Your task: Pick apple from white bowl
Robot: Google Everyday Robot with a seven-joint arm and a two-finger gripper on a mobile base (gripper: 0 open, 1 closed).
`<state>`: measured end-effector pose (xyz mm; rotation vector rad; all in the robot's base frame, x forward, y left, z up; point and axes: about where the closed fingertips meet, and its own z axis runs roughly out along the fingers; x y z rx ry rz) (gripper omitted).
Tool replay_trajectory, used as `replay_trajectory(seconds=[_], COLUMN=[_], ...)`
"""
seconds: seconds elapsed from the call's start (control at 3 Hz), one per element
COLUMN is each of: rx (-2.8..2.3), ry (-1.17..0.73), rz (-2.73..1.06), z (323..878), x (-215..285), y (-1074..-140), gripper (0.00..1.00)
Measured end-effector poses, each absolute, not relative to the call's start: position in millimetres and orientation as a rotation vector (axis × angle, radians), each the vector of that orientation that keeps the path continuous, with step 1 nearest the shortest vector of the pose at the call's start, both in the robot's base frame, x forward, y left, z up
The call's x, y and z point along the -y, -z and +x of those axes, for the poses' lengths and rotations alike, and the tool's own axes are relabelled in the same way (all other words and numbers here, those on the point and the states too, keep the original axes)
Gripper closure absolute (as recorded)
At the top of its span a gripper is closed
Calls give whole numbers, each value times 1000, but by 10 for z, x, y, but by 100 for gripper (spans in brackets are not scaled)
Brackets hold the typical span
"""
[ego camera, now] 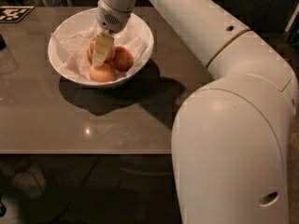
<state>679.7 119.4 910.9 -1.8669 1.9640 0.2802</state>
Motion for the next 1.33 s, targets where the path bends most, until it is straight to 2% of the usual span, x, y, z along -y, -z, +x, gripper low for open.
replay_trajectory(seconds=[0.67, 1.33], rx=[-1963, -1865], ry=[-280, -251], rz=[-1867, -1859], z=[6796, 6610], x=[-1194, -1211], y=[-9127, -9606], gripper=[99, 100])
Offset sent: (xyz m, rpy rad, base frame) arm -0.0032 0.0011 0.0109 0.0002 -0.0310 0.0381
